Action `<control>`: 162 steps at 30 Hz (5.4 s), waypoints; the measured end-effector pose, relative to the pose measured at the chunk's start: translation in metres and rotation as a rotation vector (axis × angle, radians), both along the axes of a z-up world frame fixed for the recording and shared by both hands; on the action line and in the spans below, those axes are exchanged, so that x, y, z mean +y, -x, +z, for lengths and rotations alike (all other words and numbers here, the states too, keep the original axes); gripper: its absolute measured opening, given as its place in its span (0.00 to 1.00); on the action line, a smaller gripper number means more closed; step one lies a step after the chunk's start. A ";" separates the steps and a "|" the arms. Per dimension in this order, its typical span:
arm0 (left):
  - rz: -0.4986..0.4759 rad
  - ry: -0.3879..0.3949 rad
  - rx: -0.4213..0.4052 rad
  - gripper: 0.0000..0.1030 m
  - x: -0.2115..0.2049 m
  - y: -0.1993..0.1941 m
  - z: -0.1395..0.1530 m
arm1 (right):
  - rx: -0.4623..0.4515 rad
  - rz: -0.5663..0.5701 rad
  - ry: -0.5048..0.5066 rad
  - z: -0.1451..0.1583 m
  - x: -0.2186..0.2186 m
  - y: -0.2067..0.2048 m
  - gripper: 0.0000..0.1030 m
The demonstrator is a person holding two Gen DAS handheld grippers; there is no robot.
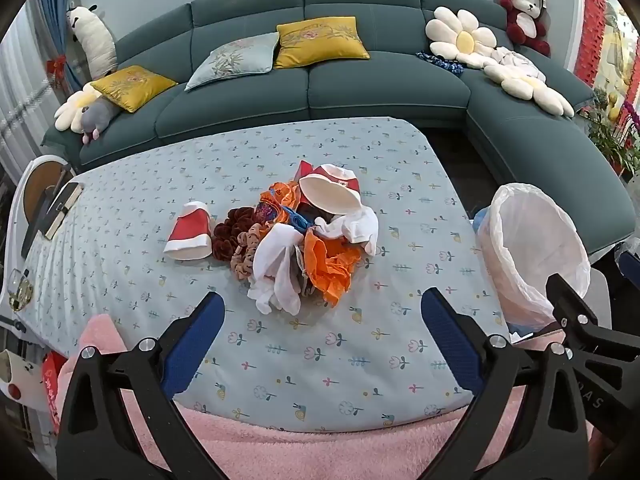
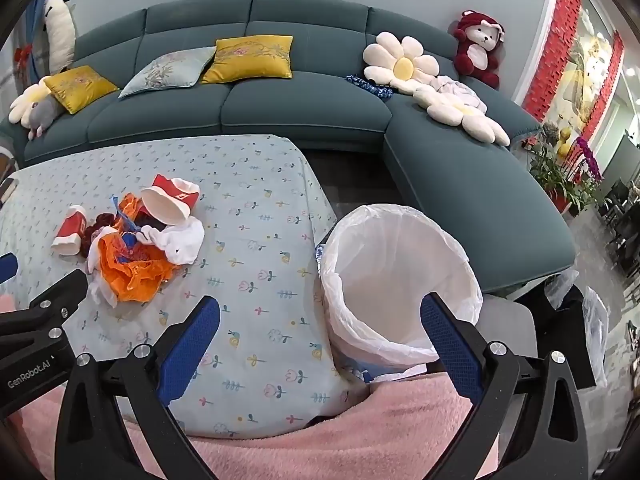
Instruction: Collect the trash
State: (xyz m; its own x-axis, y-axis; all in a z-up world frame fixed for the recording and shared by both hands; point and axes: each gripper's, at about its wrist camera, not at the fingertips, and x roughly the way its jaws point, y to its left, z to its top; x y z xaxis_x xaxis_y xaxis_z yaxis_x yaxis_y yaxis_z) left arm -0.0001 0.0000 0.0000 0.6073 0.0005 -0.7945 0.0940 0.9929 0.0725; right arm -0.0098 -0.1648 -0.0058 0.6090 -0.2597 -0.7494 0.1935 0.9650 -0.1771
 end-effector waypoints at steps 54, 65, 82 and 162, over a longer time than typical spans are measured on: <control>0.001 0.007 -0.001 0.91 -0.002 0.007 0.004 | -0.002 -0.011 -0.003 0.002 -0.007 0.007 0.93; 0.002 0.014 -0.009 0.91 -0.004 0.008 0.007 | -0.012 -0.010 0.005 0.004 -0.004 0.007 0.93; -0.001 0.011 0.001 0.91 -0.004 0.009 0.008 | -0.012 -0.014 0.003 0.005 -0.003 0.007 0.93; 0.150 0.085 0.108 0.86 0.127 -0.075 -0.077 | 0.201 0.386 -0.223 -0.086 0.153 -0.103 0.05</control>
State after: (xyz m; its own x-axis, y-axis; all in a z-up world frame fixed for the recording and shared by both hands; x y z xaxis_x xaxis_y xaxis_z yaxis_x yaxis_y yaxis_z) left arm 0.0752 0.1266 -0.0770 0.5165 0.0150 -0.8562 -0.0527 0.9985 -0.0143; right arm 0.0935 -0.0117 -0.0915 0.4665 0.1362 -0.8739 -0.2024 0.9783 0.0445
